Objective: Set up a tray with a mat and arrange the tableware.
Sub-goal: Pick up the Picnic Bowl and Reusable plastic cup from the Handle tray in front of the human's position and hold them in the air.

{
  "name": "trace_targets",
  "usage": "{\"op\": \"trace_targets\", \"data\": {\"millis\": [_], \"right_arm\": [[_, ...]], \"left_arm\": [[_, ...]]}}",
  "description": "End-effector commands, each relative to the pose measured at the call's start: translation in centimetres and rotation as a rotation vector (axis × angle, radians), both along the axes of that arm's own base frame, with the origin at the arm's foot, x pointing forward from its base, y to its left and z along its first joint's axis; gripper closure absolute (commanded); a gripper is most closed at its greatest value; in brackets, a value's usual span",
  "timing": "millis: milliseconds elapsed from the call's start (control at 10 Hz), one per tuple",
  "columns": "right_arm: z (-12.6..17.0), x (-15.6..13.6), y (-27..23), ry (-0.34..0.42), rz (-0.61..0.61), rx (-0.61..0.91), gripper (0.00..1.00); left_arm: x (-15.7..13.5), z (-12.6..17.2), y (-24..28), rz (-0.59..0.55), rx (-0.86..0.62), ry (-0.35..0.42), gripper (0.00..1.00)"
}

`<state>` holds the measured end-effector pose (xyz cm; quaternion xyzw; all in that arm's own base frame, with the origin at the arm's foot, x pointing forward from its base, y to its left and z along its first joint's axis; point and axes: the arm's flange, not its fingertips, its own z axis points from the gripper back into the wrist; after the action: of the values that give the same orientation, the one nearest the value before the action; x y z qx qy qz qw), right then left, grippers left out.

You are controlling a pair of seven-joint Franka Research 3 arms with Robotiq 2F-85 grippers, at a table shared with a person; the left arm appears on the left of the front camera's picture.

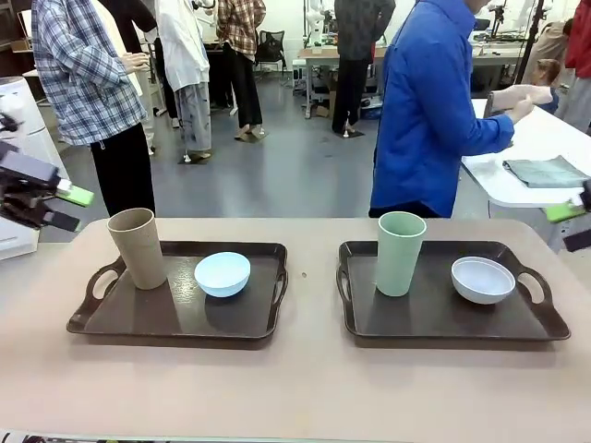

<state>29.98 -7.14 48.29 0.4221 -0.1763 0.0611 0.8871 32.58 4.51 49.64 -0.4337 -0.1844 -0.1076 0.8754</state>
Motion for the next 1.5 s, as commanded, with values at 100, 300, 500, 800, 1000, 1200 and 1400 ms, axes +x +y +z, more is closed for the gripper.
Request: {"op": "trace_targets", "data": {"millis": [100, 300, 500, 800, 1000, 1200, 1400], "right_arm": [[-6.3, -3.1, -3.3, 0.127, 0.007, 0.082, 0.0], [-5.5, -4.5, -6.2, 0.129, -0.053, 0.079, 0.0], [-4.2, -6.0, -7.0, 0.095, -0.093, 0.071, 0.0], [-4.1, -5.8, -6.4, 0.059, -0.143, 0.066, 0.0], [-4.5, -5.3, -6.6, 0.057, -0.187, 0.063, 0.0], [-4.5, -4.9, -6.4, 0.052, -0.198, 0.058, 0.0], [-2.8, -4.3, -8.4, 0.065, -0.173, 0.053, 0.0]], "left_arm": [[-1.1, -4.3, 5.1, 0.088, -0.086, 0.102, 0.0], [-0.9, -6.3, 7.3, 0.113, -0.037, 0.185, 0.0], [-1.1, -6.0, 7.2, 0.113, 0.017, 0.192, 0.0], [-1.1, -5.0, 6.2, 0.141, 0.06, 0.171, 0.0], [-1.4, -4.4, 5.7, 0.159, 0.096, 0.157, 0.0], [-1.7, -4.2, 6.1, 0.174, 0.112, 0.156, 0.0], [-0.7, -3.9, 6.3, 0.148, 0.08, 0.14, 0.0]]}}
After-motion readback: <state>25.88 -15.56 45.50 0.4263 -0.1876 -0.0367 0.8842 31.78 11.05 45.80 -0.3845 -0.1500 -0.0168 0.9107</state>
